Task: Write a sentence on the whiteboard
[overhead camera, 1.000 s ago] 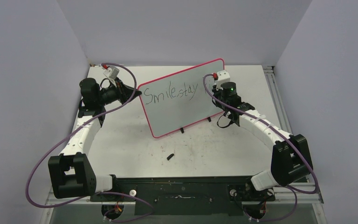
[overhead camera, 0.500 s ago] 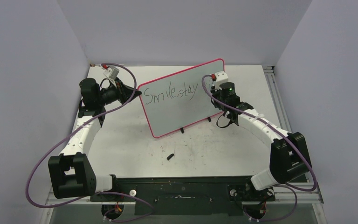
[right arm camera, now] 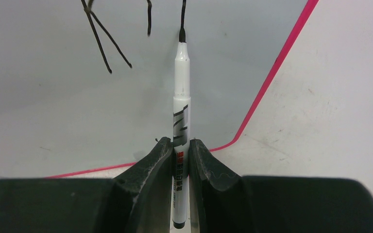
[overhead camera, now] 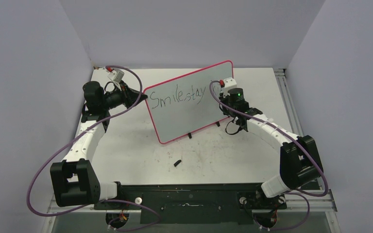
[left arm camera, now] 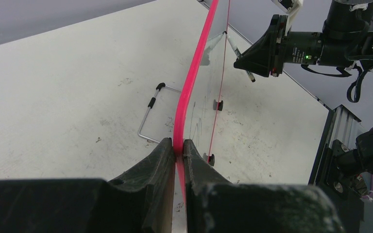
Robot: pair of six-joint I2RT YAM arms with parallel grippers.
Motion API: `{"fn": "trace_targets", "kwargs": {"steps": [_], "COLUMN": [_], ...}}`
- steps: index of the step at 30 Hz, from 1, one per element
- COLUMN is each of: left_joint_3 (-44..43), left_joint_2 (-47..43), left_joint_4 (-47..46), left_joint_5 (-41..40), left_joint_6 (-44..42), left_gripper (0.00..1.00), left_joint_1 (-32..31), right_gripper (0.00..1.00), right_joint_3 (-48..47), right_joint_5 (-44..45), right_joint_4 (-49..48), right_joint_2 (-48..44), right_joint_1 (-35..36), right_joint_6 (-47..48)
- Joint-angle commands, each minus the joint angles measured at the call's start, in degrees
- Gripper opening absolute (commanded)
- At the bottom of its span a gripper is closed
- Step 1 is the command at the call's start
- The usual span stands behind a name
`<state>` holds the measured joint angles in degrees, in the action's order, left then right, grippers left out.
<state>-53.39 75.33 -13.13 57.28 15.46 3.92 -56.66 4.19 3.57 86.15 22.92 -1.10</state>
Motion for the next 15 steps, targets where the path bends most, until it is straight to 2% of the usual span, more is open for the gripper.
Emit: {"fn": "trace_targets", "kwargs": {"steps": [1, 15], "left_joint_3": [-0.3, -0.3], "left_joint_2": [-1.8, -1.7], "left_joint_4": [-2.5, -2.5], "left_joint_5": [0.3, 0.2], "left_joint_6": [-0.4, -0.4], "left_gripper": [0.0, 0.0], "left_joint_1": [0.6, 0.6], "right_gripper": [0.05, 0.05], "right_joint_3": [1.8, -2.5], "right_joint_5": [-0.8, 1.2], "right_joint_4": [-0.6, -2.1], "right_joint_2": [-1.1, -0.7], "right_joint_1": [-0.1, -0.2], "right_joint_6": [-1.1, 0.4]}}
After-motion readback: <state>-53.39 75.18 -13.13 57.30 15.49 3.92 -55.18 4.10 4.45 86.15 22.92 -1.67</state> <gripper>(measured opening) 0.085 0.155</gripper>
